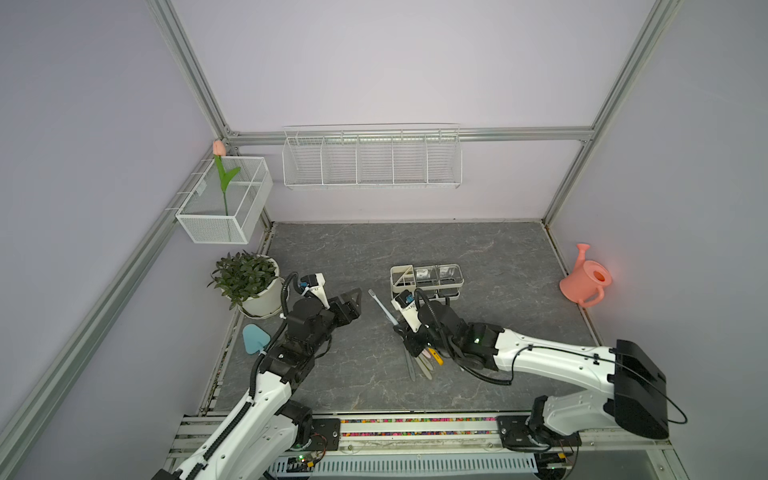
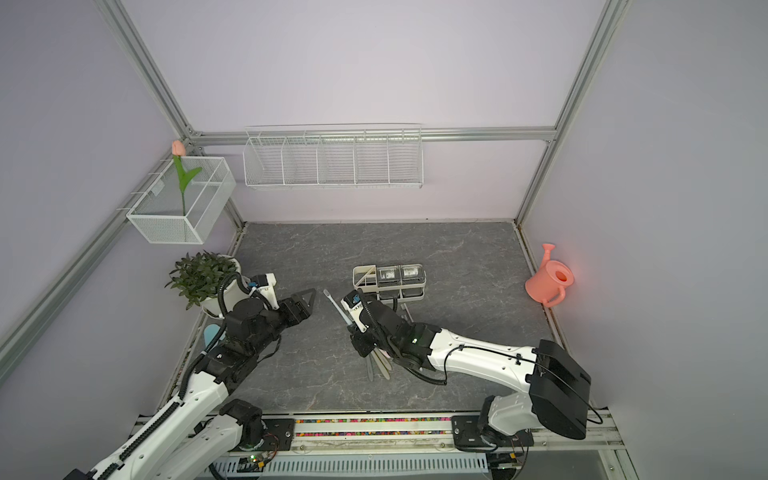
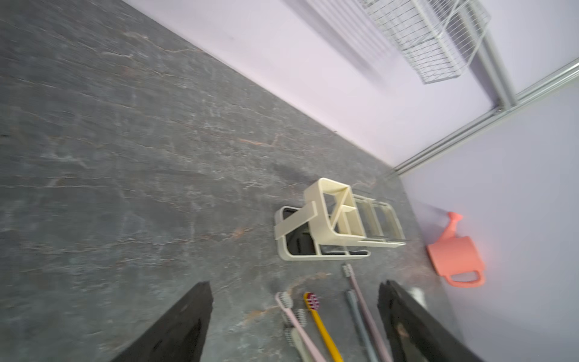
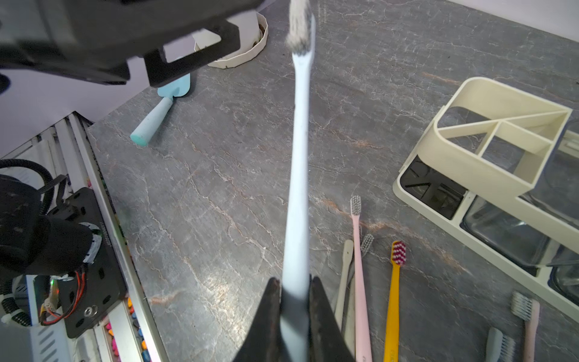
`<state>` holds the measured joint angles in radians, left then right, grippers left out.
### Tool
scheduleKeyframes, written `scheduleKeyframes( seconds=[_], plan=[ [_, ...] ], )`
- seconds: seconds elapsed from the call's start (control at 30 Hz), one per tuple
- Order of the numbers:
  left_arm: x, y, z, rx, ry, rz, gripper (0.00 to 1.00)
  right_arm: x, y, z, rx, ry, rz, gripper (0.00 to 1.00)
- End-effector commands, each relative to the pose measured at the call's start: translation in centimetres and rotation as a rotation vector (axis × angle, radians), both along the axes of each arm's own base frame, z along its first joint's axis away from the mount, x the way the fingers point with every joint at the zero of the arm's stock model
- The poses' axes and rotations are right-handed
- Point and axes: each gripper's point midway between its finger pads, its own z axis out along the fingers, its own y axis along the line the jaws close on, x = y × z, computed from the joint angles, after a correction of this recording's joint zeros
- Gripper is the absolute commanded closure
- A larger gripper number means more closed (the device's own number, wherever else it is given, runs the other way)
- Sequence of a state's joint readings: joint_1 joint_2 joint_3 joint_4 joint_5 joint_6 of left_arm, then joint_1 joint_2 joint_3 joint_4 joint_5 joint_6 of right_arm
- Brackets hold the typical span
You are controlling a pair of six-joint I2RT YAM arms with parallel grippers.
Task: Place the toothbrush into the toothbrush holder
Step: Pick up the toothbrush from the center of the board.
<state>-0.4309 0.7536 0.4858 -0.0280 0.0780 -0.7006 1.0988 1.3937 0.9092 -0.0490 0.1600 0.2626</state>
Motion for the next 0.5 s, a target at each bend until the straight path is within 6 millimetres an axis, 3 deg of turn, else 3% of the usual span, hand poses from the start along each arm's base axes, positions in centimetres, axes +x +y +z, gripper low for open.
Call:
scheduleKeyframes(
  seconds=[0.0, 0.23, 0.47],
  plan=[
    [-0.8, -2.1, 3.8, -0.178, -0.045, -0.1, 0.17, 0.4, 0.1, -0.5, 0.023, 0.007, -0.019, 0.91],
    [-0.6, -4.6, 2.2, -0.229, 0.055, -0.208, 0.22, 1.2, 1.1, -0.1, 0.057, -0.019, -0.026, 0.88],
    [-0.2, -5.4, 1.9, -0.235, 0.069, -0.24, 0.27, 1.7, 1.8, 1.2, 0.087, -0.044, -0.019, 0.89]
  ],
)
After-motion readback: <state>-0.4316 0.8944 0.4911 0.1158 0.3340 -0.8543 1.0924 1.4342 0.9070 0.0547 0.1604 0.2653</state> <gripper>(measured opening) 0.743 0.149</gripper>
